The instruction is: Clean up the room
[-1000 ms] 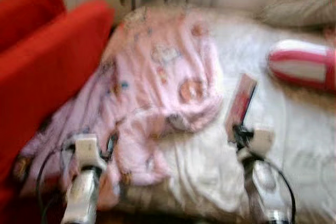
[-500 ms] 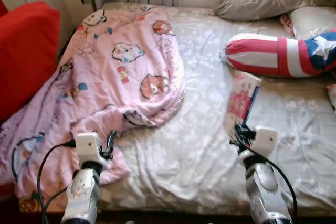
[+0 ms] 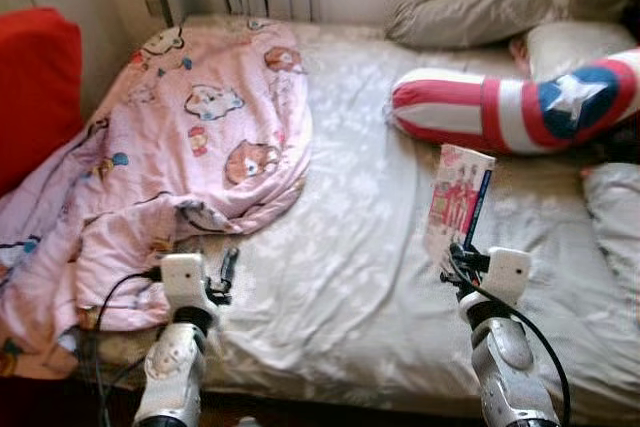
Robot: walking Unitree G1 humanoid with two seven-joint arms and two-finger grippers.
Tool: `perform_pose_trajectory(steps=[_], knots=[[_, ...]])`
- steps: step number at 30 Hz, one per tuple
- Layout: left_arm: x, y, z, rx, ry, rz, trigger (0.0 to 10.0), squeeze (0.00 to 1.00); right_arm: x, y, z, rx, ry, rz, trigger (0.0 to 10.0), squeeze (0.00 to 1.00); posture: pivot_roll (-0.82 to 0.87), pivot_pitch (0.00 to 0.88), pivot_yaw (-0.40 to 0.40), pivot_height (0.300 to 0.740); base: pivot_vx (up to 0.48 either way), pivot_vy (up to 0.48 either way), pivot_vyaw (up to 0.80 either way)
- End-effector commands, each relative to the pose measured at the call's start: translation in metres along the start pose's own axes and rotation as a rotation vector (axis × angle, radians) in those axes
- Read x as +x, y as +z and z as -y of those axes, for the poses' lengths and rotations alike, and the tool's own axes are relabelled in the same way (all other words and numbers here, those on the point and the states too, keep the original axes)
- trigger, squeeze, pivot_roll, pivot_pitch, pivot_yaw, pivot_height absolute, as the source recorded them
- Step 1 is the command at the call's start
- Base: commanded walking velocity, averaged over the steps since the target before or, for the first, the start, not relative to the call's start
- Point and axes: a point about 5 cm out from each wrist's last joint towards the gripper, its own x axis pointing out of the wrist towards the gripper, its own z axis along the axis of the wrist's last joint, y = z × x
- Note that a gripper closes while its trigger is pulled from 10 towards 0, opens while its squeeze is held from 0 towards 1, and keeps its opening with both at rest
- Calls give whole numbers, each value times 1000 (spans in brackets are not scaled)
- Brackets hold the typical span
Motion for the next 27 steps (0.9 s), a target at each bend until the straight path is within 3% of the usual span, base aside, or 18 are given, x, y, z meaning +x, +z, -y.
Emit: perform_pose_trajectory(steps=[1, 20, 27], knots=[[-3, -3, -7, 15, 16, -19, 10000, 0, 3, 9, -1, -3, 3, 44, 10000, 0, 53, 150, -53, 740, 0, -401, 0], [-4, -4, -5, 21, 3, -27, 10000, 0, 2, 6, 1, -6, -11, 37, 10000, 0, 52, 159, -52, 740, 0, -385, 0], [-3, -5, -5, 13, 5, -32, 10000, 0, 3, 6, 1, -6, -15, 38, 10000, 0, 49, 155, -52, 740, 0, 0, 0]])
